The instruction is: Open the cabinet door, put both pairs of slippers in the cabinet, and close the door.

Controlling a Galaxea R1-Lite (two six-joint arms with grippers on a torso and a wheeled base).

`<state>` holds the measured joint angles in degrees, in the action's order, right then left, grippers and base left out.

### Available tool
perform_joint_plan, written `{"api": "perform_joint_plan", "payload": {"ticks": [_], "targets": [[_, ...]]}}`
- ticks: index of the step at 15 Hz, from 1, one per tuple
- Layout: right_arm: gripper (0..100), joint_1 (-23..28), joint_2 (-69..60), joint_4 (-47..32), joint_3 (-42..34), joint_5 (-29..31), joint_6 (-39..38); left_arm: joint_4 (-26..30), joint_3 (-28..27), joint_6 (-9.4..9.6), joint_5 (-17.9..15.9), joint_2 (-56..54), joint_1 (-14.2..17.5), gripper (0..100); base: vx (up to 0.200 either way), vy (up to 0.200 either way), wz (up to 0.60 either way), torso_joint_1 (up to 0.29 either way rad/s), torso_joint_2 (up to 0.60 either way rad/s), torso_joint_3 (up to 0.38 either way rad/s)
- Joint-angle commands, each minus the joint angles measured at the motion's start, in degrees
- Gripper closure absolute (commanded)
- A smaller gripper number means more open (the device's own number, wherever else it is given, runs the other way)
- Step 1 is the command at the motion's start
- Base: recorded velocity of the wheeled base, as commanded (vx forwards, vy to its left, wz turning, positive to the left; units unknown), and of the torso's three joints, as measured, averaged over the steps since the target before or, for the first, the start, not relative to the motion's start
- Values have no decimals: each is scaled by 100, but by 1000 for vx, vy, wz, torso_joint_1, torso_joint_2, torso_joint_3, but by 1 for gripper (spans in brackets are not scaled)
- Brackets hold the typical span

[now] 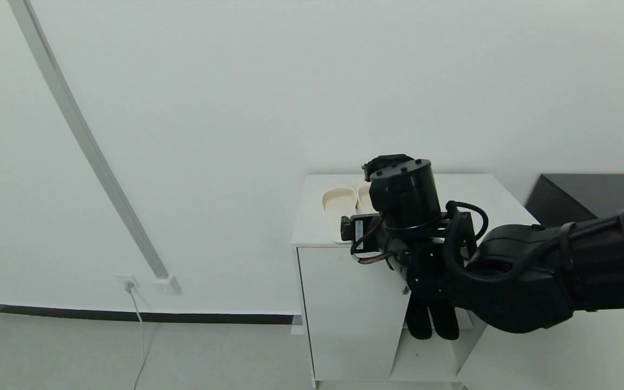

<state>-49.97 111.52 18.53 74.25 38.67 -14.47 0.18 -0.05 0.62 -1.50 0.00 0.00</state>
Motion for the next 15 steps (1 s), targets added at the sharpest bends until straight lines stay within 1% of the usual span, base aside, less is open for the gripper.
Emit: {"api": "perform_joint_plan", "payload": {"ticks": [1,2,6,11,15], "targets": [[0,-22,1,2,1,-8,-3,-1,-4,-1,1,9,0,100,0,0,0,0,0,0],[0,-22,45,2,-42,-17,-12,-1,5,-1,1,9,0,100,0,0,0,0,0,0],[0,-22,327,511,-368,-114,-3,-1,5,-9,1,0,0,100,200,0,0,-1,-2,1],[0,49,555,740,-596,-316,-21,-1,-4,-18,1,0,0,100,200,0,0,8,4,1],[0,198,898,1258,-719,-483,85,-1,-4,-18,9,0,0,100,0,0,0,0,0,0]]}}
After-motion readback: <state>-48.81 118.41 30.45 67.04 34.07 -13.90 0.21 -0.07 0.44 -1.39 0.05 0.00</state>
